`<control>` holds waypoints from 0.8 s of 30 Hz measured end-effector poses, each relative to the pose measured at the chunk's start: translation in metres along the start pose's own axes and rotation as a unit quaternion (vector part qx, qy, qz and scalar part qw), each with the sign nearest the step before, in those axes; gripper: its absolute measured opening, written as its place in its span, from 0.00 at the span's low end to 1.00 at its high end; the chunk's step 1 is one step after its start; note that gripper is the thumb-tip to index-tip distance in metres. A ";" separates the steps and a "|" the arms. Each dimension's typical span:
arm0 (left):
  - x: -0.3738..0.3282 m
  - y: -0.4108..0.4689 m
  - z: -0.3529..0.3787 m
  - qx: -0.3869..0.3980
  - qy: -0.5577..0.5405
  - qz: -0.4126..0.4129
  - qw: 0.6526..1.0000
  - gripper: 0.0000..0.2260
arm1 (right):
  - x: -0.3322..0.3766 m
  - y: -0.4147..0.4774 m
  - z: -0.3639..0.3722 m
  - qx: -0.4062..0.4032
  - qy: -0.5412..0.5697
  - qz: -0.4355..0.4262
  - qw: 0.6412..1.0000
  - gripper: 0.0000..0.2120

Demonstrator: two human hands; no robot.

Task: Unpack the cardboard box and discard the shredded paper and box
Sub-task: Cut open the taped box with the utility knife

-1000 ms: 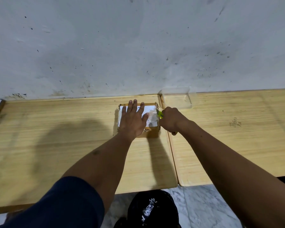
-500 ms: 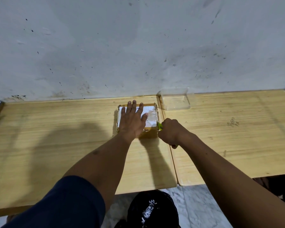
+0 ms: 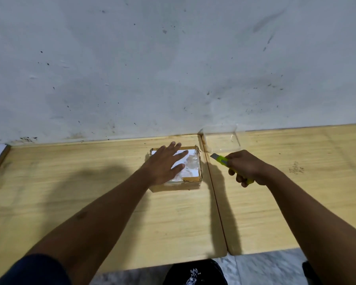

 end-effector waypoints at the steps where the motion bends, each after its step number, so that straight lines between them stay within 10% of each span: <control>1: 0.001 0.002 0.000 0.008 0.010 0.038 0.999 0.24 | -0.003 0.006 0.001 -0.005 0.016 0.002 1.000 0.15; 6: 0.001 0.003 0.013 -0.007 -0.007 0.071 0.997 0.23 | -0.008 0.022 0.015 -0.001 0.068 -0.010 0.998 0.25; 15: -0.045 0.019 0.025 -0.140 -0.081 -0.383 0.909 0.25 | 0.002 0.019 0.041 -0.012 0.111 -0.039 0.993 0.28; 24: -0.009 -0.006 0.018 -0.134 -0.023 -0.164 0.977 0.23 | -0.011 0.014 0.064 0.016 0.133 -0.043 0.990 0.28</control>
Point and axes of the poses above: each hand's wrist, its own y-axis towards the middle knuckle, its own z-axis out of the palm, x = y × z, the point moved 2 cm from there along y, towards the middle knuckle, and after that the axes turned 14 degrees about z, right-handed, at the moved point
